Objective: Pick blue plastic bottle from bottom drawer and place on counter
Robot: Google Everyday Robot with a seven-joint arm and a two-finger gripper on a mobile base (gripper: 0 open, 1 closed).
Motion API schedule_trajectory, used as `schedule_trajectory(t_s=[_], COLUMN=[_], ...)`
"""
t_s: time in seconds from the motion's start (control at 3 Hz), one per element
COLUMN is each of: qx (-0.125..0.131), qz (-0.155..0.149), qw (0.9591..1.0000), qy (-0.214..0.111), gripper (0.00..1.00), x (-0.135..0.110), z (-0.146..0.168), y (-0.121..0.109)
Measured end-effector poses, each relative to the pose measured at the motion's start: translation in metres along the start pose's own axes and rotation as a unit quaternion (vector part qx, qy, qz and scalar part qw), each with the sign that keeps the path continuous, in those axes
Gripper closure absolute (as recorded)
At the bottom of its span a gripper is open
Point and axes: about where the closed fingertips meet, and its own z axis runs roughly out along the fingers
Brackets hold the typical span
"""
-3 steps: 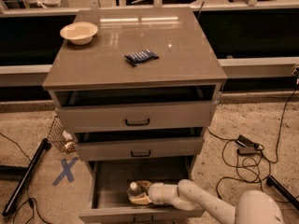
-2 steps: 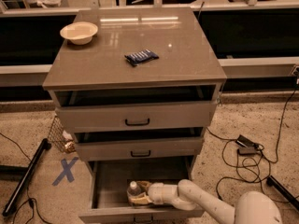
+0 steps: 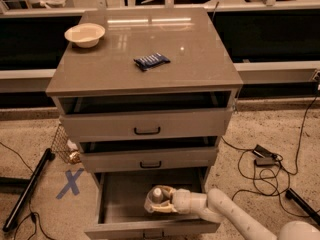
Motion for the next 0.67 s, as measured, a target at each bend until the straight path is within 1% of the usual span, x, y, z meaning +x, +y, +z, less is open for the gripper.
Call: schedule_trajectory(t_s=[0.33,0.67], qx=[0.006,0.032], qz=[-0.054,-0.06], qw=[0.9985,0.9976], qy=[-0.014,-0.01], gripper=[1.0,1.0], x=[-0.073,-0.124], z=[-0.071,-0.117], y=[-0.001,-0.009])
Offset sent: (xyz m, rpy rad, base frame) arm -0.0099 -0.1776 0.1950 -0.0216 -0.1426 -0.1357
